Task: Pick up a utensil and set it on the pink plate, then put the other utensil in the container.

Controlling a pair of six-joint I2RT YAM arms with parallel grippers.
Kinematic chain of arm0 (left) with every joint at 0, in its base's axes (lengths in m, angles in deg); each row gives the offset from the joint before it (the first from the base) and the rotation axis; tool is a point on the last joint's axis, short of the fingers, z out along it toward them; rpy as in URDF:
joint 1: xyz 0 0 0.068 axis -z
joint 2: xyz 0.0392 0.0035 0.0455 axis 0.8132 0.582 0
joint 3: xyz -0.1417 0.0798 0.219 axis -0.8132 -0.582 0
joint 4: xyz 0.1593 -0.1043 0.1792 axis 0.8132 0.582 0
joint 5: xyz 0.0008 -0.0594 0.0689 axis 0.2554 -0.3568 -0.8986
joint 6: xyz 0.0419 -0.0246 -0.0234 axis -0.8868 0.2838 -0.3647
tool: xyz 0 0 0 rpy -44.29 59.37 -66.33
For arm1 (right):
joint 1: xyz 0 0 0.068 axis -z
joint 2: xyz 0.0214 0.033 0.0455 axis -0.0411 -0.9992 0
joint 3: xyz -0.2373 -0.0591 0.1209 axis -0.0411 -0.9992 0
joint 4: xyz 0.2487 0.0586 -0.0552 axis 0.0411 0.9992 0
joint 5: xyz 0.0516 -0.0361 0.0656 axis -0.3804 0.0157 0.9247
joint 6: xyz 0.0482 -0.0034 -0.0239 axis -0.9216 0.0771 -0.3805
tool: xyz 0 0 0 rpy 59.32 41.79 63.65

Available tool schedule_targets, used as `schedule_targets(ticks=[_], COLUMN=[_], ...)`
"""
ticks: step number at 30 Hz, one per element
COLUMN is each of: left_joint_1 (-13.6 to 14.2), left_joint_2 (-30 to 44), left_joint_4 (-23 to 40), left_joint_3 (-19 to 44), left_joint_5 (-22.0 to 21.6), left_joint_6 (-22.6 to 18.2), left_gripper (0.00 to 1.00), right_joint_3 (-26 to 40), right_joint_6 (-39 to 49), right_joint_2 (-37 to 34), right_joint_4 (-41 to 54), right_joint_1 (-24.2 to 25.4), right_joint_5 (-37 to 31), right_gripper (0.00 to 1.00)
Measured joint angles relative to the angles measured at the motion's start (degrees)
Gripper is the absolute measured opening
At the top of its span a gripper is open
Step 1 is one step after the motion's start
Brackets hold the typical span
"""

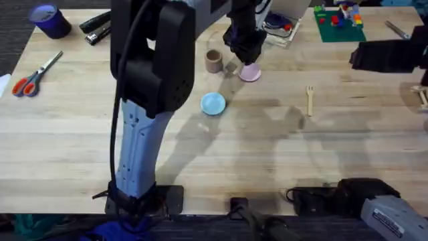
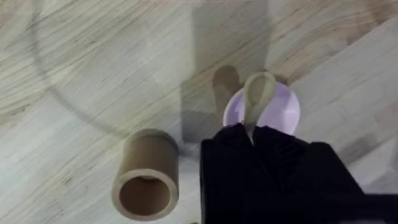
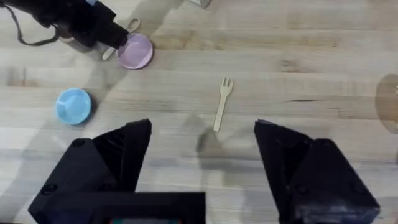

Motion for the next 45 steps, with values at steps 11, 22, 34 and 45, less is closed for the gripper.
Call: schedule_targets(ticks=[11, 22, 34, 45], left_joint_1=[0.4, 2.7, 2.6, 2.6], left_joint_2=[0.2, 1.5, 2.5, 2.6], left_joint_4=[-0.2, 0.8, 0.6, 0.3], left_joint_3=[0.0, 0.0, 0.2, 0.2], left_joint_5=[0.2, 1.1, 1.2, 1.2], left_joint_6=[0.4, 0.4, 0.6, 0.6], left_gripper=[0.041, 0.041, 0.245, 0.300], right_joint_3=[0.0, 0.0, 0.0, 0.0], right_joint_6=[0.0, 0.0, 0.0, 0.0], right_joint_2=[0.0, 0.0, 0.0, 0.0], right_joint_4=[0.0, 0.0, 0.0, 0.0], right_joint_1=[0.0, 0.0, 0.0, 0.0], right_joint_5=[0.0, 0.0, 0.0, 0.0], right_gripper=[0.995, 0.996, 0.996, 0.996])
